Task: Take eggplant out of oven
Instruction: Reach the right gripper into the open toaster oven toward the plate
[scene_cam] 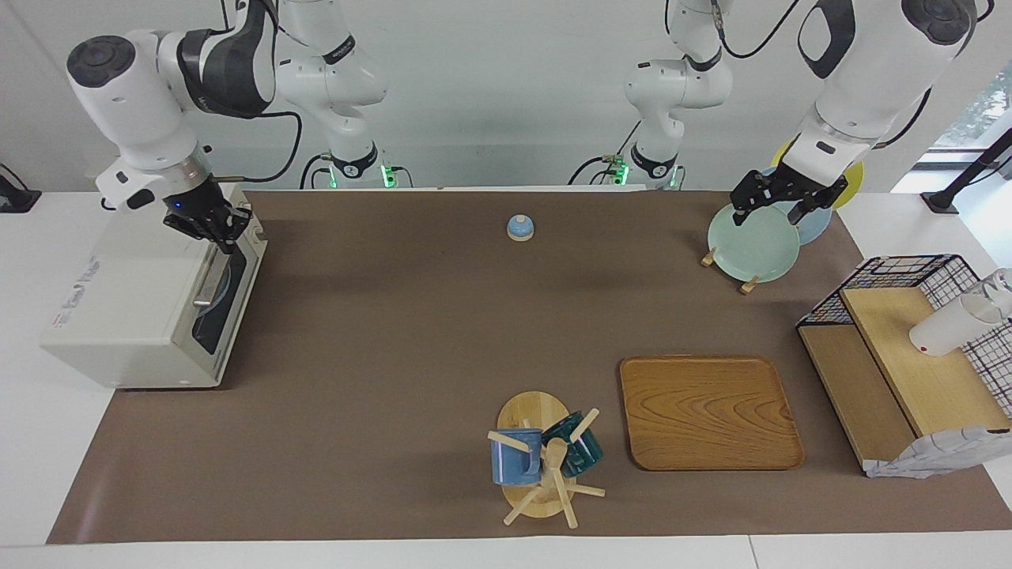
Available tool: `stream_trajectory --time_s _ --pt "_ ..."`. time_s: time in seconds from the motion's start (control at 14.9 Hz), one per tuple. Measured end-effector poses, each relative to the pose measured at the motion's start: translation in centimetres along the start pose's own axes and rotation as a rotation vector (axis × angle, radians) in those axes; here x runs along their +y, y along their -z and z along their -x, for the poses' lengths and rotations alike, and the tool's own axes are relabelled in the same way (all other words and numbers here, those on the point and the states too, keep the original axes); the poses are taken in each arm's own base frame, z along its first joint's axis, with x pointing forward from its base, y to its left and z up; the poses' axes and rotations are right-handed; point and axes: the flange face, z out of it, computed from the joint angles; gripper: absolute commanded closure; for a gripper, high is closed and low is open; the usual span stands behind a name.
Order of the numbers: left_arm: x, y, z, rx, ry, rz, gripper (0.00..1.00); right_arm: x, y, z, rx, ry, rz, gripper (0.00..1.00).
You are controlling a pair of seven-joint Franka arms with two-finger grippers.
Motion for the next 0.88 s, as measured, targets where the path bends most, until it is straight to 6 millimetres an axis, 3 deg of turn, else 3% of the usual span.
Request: stream_trajectory --time_s 0.47,0.61,0.88 --pt "0.0 0.0 0.0 0.000 0.000 0.000 0.00 1.2 -3.5 0.3 -0.011 0.031 0.001 1.00" --pt "0.0 0.0 0.0 0.000 0.000 0.000 0.00 0.6 -3.6 0.3 -0.008 0.037 0.002 1.00" --pt "0.0 0.0 0.0 0.000 0.000 0.000 0.00 -2.9 -4.5 0.1 -0.006 0.032 -0.006 1.00"
